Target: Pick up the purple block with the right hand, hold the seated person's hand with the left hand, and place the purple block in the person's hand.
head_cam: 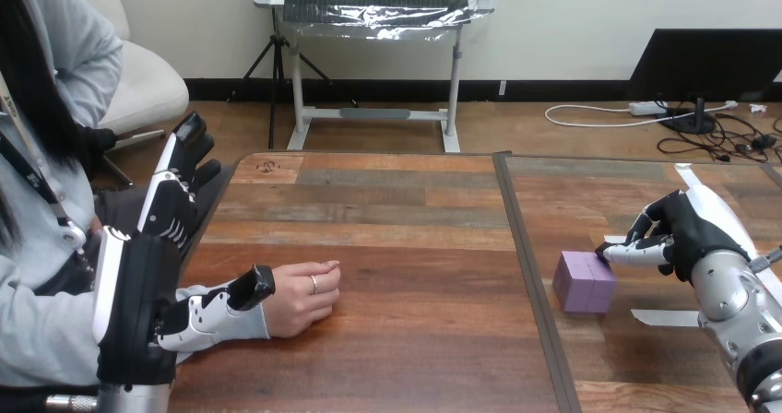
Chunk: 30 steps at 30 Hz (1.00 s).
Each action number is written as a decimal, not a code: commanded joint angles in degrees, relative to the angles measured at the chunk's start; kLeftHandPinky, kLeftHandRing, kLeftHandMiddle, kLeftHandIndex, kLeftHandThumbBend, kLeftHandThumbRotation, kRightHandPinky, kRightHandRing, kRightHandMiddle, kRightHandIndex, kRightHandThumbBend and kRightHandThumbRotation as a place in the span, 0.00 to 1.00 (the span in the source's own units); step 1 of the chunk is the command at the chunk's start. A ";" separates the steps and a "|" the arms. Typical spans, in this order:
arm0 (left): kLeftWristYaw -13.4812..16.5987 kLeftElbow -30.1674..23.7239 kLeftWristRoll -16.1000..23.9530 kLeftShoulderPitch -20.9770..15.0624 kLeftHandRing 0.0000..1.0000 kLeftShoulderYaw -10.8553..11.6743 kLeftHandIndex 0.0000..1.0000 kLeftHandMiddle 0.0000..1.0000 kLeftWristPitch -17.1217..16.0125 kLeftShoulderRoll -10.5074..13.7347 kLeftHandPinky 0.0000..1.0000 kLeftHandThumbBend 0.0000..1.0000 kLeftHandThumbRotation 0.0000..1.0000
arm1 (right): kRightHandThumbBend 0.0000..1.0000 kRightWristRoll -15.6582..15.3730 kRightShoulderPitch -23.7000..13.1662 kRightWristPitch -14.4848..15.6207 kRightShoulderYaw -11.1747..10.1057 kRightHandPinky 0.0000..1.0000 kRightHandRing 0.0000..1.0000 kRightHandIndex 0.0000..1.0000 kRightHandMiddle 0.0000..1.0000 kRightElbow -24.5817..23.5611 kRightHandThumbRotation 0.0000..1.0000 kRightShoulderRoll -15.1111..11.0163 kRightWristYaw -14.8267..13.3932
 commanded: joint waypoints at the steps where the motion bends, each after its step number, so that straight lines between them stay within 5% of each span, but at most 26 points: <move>1: 0.00 -2.14 -0.01 -2.78 0.94 0.61 0.94 0.96 -0.96 -0.51 0.89 1.00 0.63 | 0.67 1.35 -2.35 -0.43 -1.37 0.07 0.13 0.21 0.19 -1.22 0.00 0.00 -1.19; 11: 0.01 -1.59 0.38 -2.96 0.94 0.84 0.94 0.96 -0.93 -0.73 0.88 1.00 0.65 | 0.81 1.48 -2.59 -1.96 -1.51 0.24 0.32 0.41 0.39 -1.90 0.30 -0.30 -0.87; 22: 0.15 -1.18 0.82 -3.22 0.94 1.10 0.94 0.96 -0.86 -0.85 0.88 1.00 0.66 | 0.93 1.18 -2.75 -3.50 -0.92 0.46 0.56 0.68 0.63 -2.44 0.46 -0.82 0.91; 25: 0.31 -1.08 1.04 -3.28 0.94 1.29 0.94 0.96 -0.90 -0.92 0.88 1.00 0.66 | 0.97 0.87 -2.62 -4.62 -0.56 0.47 0.58 0.73 0.64 -2.53 0.49 -1.15 1.76; 26: 0.31 -1.06 1.00 -3.28 0.93 1.29 0.94 0.96 -0.91 -0.95 0.88 1.00 0.66 | 0.98 0.71 -2.59 -4.95 -0.39 0.40 0.47 0.78 0.53 -2.58 0.53 -1.26 2.00; 30: 0.58 -1.06 1.41 -3.24 0.93 1.55 0.94 0.96 -0.99 -1.07 0.88 1.00 0.66 | 0.99 0.55 -2.58 -5.92 -0.18 0.31 0.37 0.82 0.43 -2.76 0.56 -1.53 3.39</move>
